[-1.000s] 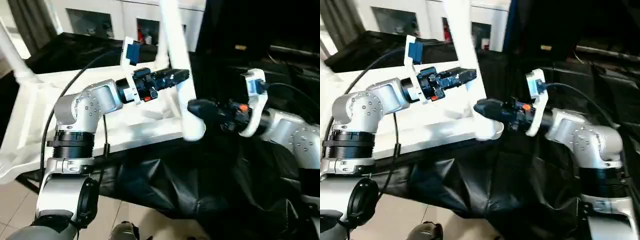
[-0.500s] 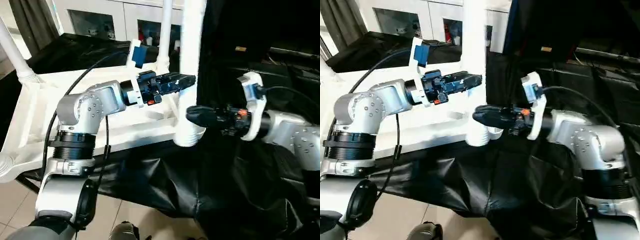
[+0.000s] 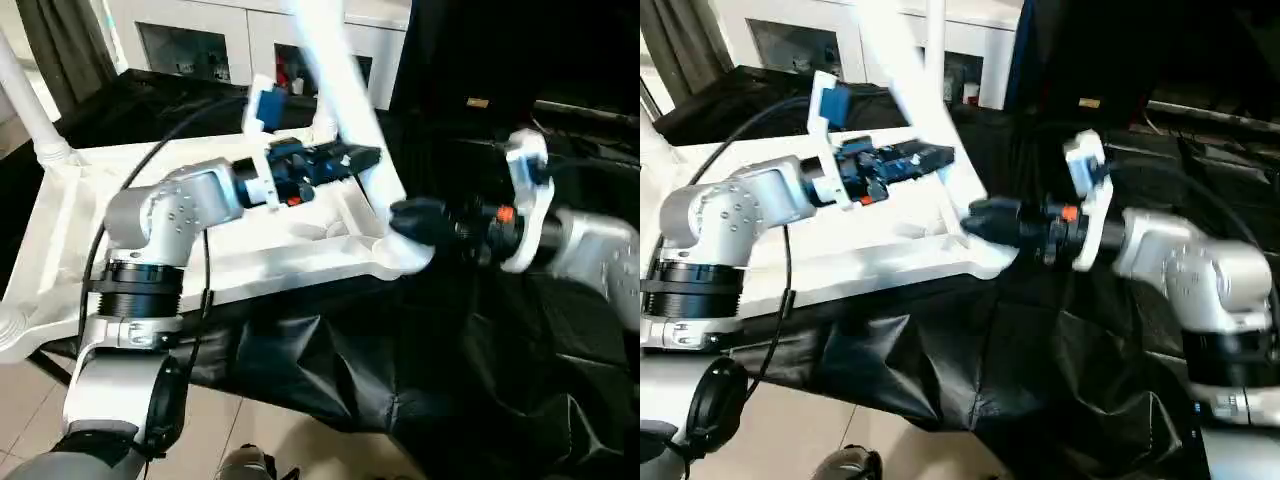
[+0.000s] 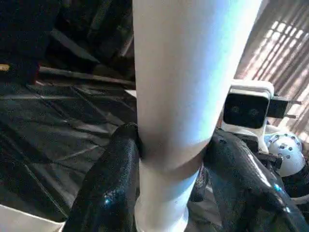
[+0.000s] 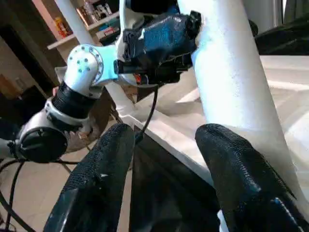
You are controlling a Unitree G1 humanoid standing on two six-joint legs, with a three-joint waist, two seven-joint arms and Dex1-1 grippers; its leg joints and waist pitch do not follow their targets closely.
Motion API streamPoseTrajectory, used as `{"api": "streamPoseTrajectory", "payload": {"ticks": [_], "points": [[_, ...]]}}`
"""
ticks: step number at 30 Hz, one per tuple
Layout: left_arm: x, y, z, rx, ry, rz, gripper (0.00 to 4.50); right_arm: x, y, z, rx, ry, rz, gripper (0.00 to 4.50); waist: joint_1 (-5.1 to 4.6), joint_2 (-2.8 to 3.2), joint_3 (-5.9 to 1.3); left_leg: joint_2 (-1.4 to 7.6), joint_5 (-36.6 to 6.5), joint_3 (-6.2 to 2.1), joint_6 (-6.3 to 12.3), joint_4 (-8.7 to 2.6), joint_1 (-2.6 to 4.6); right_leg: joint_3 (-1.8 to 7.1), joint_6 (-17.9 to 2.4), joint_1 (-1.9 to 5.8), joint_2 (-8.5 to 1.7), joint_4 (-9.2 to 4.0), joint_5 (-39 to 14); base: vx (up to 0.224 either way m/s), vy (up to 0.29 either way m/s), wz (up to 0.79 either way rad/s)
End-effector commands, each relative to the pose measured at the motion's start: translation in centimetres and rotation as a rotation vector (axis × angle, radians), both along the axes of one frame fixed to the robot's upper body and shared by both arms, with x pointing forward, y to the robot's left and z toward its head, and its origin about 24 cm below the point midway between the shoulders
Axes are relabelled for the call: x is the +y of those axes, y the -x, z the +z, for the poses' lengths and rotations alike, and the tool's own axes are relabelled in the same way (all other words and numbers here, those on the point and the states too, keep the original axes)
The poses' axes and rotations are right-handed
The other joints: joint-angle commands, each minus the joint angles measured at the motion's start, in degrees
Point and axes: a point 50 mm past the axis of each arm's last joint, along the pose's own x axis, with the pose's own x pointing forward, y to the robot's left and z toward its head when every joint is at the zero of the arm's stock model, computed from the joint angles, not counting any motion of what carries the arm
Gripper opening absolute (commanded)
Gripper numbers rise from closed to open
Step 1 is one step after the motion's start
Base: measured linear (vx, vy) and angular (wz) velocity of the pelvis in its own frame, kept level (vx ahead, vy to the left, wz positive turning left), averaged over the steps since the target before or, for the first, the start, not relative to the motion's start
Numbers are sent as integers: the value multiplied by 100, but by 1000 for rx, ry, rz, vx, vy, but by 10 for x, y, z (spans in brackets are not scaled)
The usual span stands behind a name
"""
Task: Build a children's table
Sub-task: Insert table leg to table base
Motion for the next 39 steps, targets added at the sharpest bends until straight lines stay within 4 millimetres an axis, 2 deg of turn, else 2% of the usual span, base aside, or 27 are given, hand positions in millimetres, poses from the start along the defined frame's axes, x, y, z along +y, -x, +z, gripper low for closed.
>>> {"api": "streamPoseTrajectory", "payload": {"ticks": [1, 6, 10, 13, 14, 20, 24, 26, 29, 34, 35, 37, 39], "points": [[-11, 2, 4, -11, 20, -71, 188, -9, -3, 4, -15, -5, -63, 255, 21, -80, -583, 150, -1136, -82, -123, -372, 161, 147, -1166, 292, -211, -376, -1168, 0, 0, 0], [-10, -8, 2, -4, 9, 8, 188, -5, 2, 6, -13, -41, -15, 255, 45, -88, -593, 143, -1073, -78, -76, -360, 150, 145, -1232, 305, -210, -362, -987, 0, 0, 0], [-9, -15, -2, -3, -21, 53, 186, -1, 3, 6, -17, -52, 5, 255, 50, -78, -592, 134, -1116, -89, -93, -361, 140, 142, -1172, 311, -215, -373, -1060, 0, 0, 0], [-7, -14, -3, -10, -33, 23, 186, -1, -1, 6, -28, -55, -34, 255, 36, -72, -593, 141, -1115, -97, -133, -371, 139, 138, -1165, 309, -222, -363, -1074, 0, 0, 0], [-7, -13, -3, -11, -40, 13, 186, -2, -3, 7, -31, -52, -48, 255, 29, -80, -601, 143, -1090, -90, -140, -361, 150, 138, -1219, 306, -216, -350, -1009, 0, 0, 0], [-1, -11, -11, -25, -112, -29, 186, -14, -9, 13, -57, -37, -102, 255, 34, -49, -592, 148, -1189, -86, -186, -371, 163, 140, -1243, 298, -216, -355, -1076, 0, 0, 0], [0, -4, -9, -45, -117, -107, 186, -17, -11, 5, -56, 47, -117, 255, 43, -27, -595, 152, -1204, -89, -241, -377, 169, 137, -1268, 300, -214, -343, -1035, 0, 0, 0], [-4, 3, -2, -69, -95, -181, 186, -13, -8, -2, -35, 74, -87, 255, 33, 4, -597, 145, -1242, -85, -234, -368, 167, 137, -1376, 300, -207, -324, -887, 0, 0, 0], [-8, 8, 4, -96, -84, -236, 186, -7, -4, -7, -16, 77, -55, 255, 40, 1, -599, 151, -1290, -86, -196, -365, 168, 134, -1459, 311, -212, -324, -850, 0, 0, 0], [-16, 13, 10, -117, -76, -291, 186, 4, -1, -16, 5, 93, -6, 255, 38, -12, -587, 152, -1406, -92, -203, -374, 170, 139, -1362, 304, -215, -349, -1170, 0, 0, 0], [-18, 14, 11, -124, -80, -296, 186, 8, 1, -17, 14, 85, 14, 255, 36, -10, -586, 152, -1418, -92, -209, -375, 172, 140, -1350, 301, -214, -354, -1195, 0, 0, 0], [-20, 13, 11, -132, -87, -292, 186, 11, 2, -18, 24, 74, 39, 255, 33, -41, -585, 157, -1416, -92, -203, -379, 172, 140, -1328, 295, -216, -357, -1241, 0, 0, 0], [-20, 12, 11, -133, -87, -286, 186, 13, 3, -18, 26, 72, 47, 255, 37, -31, -589, 163, -1376, -94, -211, -379, 170, 143, -1343, 293, -225, -352, -1204, 0, 0, 0]]}}
